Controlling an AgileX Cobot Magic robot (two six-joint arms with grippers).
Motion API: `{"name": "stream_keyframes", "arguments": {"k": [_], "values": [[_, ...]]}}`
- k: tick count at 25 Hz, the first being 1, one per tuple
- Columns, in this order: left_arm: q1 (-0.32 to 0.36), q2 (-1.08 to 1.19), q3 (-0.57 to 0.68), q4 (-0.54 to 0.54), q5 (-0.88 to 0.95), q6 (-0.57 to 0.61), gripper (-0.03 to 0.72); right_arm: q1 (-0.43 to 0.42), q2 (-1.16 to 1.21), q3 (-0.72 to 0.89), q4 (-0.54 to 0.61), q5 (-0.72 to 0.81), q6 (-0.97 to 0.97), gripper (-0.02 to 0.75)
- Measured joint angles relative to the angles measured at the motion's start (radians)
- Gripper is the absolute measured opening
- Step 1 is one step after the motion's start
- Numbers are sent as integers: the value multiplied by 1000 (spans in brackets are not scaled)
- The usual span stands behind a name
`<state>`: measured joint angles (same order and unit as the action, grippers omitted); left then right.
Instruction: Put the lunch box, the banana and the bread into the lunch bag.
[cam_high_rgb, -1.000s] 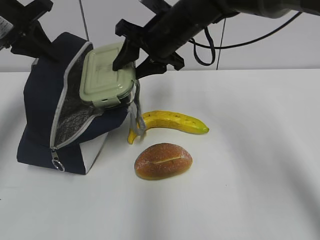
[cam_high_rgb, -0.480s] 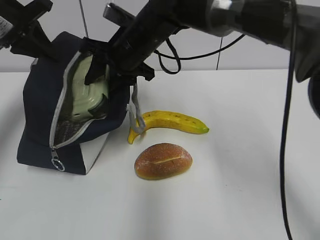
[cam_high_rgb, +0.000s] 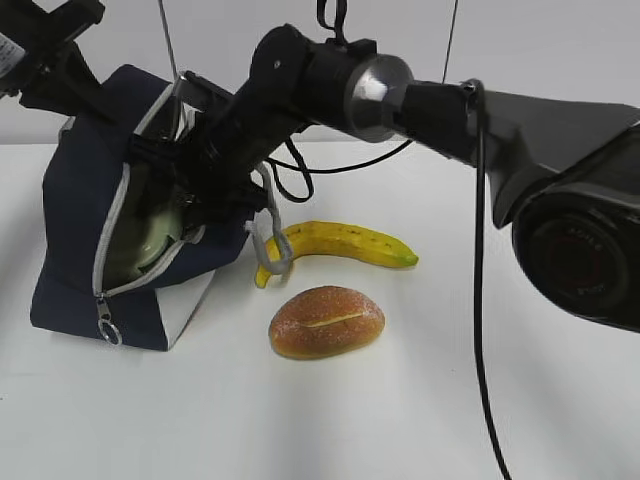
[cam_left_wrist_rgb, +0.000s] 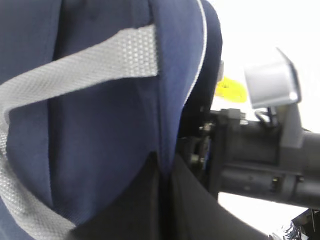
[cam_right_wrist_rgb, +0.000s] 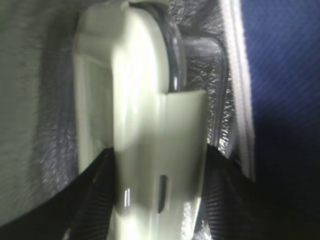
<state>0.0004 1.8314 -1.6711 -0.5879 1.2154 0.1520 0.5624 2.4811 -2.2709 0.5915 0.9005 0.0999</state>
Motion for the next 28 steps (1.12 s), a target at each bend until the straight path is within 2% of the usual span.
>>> {"name": "stream_keyframes", "arguments": {"k": [2,6,8,16,20,28], "values": [[0,0,0,2,-1,0,-3,0,12,0,10,-6,-4,407],[0,0,0,3,-1,1,-3,0,13,-22,37,-10,-34,522],[0,0,0,2,-1,1,-3,0,13,-46,20,21,-49,548],[0,0,0,2,-1,1,-3,-30,13,-277,-222,315,-63,563],[0,0,0,2,-1,1,-3,-46,7,-358,-307,338,-63,565],[0,0,0,2,5,1,-3,-51,-72,-365,-419,353,-92,565]]}}
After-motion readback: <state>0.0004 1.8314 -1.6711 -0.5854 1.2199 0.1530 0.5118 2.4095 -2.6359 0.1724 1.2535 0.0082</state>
